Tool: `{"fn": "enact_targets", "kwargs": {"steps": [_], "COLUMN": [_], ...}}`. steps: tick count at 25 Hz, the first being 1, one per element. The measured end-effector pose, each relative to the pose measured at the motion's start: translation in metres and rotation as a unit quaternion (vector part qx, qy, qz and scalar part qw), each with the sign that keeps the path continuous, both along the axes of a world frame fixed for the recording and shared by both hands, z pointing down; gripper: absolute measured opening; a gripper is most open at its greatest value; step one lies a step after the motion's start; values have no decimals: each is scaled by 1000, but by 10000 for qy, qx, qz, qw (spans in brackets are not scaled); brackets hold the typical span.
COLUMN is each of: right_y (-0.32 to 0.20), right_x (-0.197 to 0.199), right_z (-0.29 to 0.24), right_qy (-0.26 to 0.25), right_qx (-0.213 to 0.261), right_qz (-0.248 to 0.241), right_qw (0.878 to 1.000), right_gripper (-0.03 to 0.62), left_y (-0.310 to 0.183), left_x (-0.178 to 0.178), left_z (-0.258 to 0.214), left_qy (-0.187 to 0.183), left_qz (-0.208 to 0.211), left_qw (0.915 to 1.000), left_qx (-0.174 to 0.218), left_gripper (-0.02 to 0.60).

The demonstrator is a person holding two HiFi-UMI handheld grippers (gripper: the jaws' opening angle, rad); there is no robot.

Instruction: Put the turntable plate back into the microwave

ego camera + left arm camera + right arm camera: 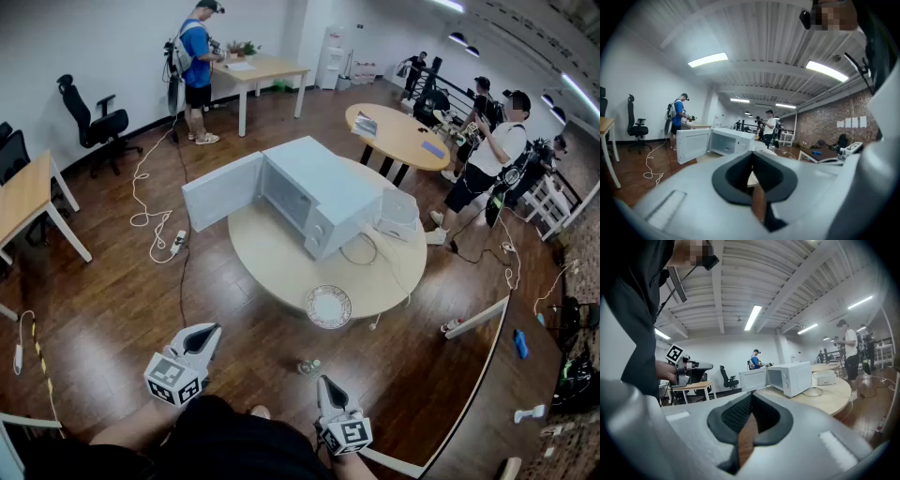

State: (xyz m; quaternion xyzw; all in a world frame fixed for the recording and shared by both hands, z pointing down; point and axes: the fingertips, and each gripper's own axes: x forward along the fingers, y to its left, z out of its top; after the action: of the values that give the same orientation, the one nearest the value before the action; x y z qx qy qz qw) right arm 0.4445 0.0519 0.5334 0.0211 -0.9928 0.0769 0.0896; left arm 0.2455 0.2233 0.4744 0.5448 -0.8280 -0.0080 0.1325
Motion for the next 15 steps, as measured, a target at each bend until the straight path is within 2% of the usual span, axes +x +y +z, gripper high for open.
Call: {"fn": "enact_targets", "kwargs": {"steps": [3,9,12,15], "right_y": [-2,-7,0,2], "right_x": [-13,-33,-45,-54], "right_z": [-2,0,-6,-3], "right_qy": [-207,-155,-152,-79], "right_qx": [-99,-68,26,86], "right_qz": [-119,-324,-451,-366], "right_qw": [9997,9993,9989,9993], "right_gripper": [2,2,2,2], "left_y": [8,23,31,38], "left_x": [-4,-18,-18,-18], "left_z": [3,-4,-7,1], "left_qy": [-54,-204,-258,-219], "left_qz": [-161,-516,-550,-518], "left_qw": [9999,9984,9981,9984], "left_qx": [-16,52,112,61], "left_gripper": [3,3,3,3]}}
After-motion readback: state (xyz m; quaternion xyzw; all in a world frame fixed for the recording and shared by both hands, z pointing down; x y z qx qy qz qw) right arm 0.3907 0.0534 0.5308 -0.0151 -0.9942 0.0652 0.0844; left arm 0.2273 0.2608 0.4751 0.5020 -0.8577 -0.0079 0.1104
